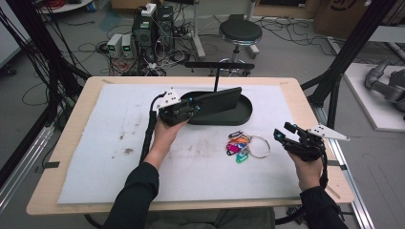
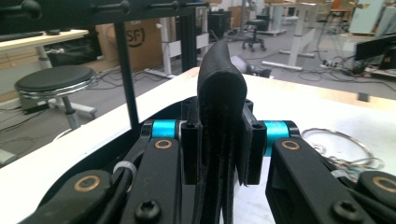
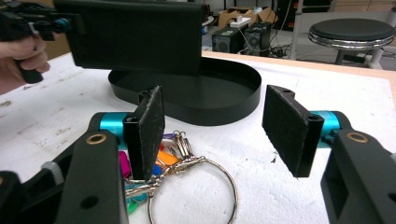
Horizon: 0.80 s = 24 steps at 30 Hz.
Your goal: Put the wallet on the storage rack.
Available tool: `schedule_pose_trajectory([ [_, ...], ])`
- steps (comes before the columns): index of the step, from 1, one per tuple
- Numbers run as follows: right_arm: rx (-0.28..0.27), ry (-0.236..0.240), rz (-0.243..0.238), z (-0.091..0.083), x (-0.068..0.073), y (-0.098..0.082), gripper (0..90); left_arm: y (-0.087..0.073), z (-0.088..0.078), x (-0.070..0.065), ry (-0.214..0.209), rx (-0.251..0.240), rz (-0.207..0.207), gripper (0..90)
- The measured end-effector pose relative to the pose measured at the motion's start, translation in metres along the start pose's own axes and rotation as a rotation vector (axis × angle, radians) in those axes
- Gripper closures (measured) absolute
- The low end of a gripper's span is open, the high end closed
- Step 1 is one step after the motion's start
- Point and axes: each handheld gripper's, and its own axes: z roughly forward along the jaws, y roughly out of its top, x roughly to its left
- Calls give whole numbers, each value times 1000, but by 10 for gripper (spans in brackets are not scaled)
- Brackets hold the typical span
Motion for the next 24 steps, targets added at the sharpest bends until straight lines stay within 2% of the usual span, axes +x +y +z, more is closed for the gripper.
schedule_pose_trajectory([
  [12,4,3,-4,1,0,0,399,-9,26,13,23,-11,-49,747],
  [24,7,7,-12,1,1,-1,399,-28,46,17,38,-20,-66,747],
])
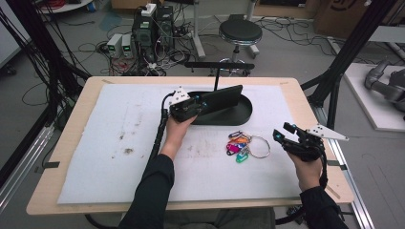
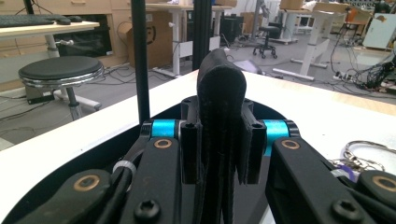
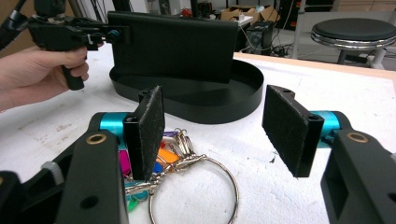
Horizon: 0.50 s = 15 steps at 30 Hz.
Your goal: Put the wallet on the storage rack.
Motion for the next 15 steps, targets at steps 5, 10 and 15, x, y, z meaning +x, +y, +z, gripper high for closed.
schedule_pose_trajectory([
  [5,-1,-1,-2,0,0,0,399,-7,3,2,2,5,-19,745],
  [10,1,0,0,0,0,0,399,-7,3,4,7,13,-22,743],
  [15,2,-2,-3,-1,0,0,399,-9,-1,7,13,77,-10,735],
])
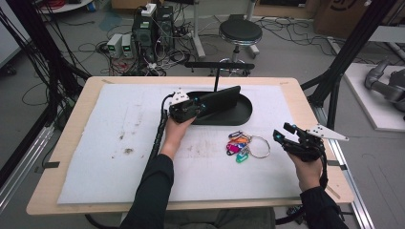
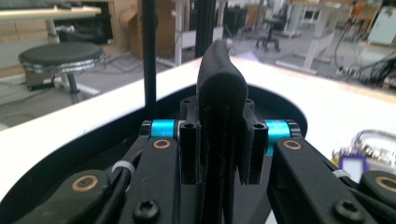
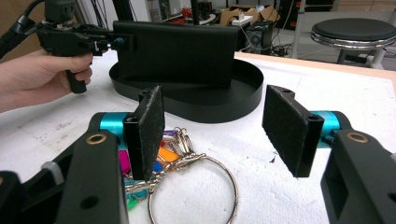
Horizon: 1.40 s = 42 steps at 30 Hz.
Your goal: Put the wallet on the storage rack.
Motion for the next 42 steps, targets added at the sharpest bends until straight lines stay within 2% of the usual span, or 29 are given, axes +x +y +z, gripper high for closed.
schedule_pose_trajectory([
  [8,5,-1,0,1,1,0,399,-4,1,-2,19,102,44,705],
  [10,5,-1,-2,0,1,0,399,-4,1,-2,22,96,30,701],
  [13,4,-1,0,0,0,0,399,-3,1,-2,36,99,34,685],
  [15,5,-1,0,0,0,0,399,-2,1,-3,43,99,28,644],
  [19,4,-1,0,0,0,0,399,0,-1,-4,89,126,27,501],
  [21,4,-1,-3,0,0,0,399,1,-3,-3,109,135,13,458],
  [23,6,0,-3,1,1,0,399,3,-4,-3,126,140,17,430],
  [34,5,-2,-4,1,1,0,399,10,-13,-1,199,129,12,399],
  [38,5,-1,-6,1,1,0,399,13,-20,2,228,114,-2,394],
  [42,7,-3,-3,0,1,0,399,17,-28,2,255,103,8,394],
])
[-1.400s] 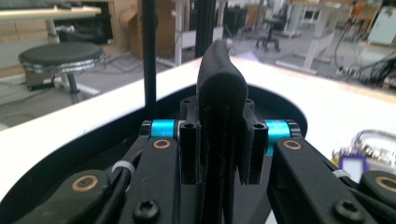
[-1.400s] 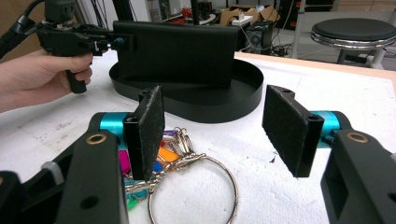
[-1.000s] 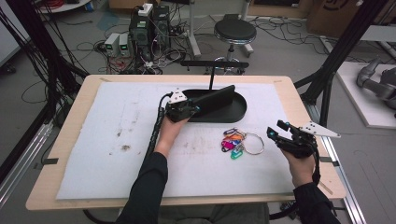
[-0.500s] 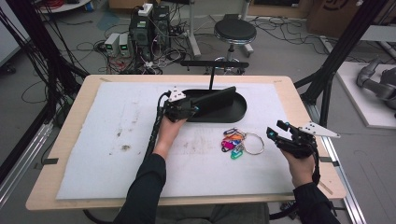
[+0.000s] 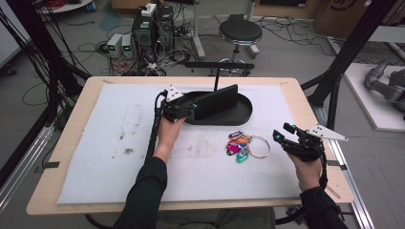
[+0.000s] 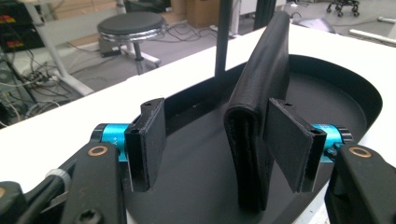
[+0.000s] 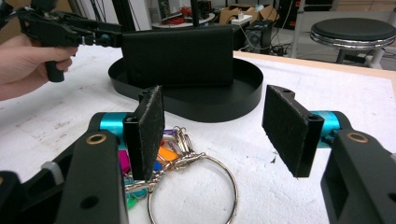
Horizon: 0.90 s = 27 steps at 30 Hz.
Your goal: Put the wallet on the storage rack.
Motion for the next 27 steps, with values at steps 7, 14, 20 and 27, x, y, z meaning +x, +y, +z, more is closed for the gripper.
schedule_pose_trajectory([
  [7,3,-2,-8,1,0,0,396,1,-22,-1,8,-14,-6,389],
  [14,8,-1,-9,3,0,0,391,3,-54,-6,-11,-20,-15,356],
  [20,16,3,-8,4,0,0,378,-3,-88,-10,-39,-10,-22,311],
  [27,31,-4,7,2,-3,-3,360,-24,-134,-20,-103,21,-34,245],
])
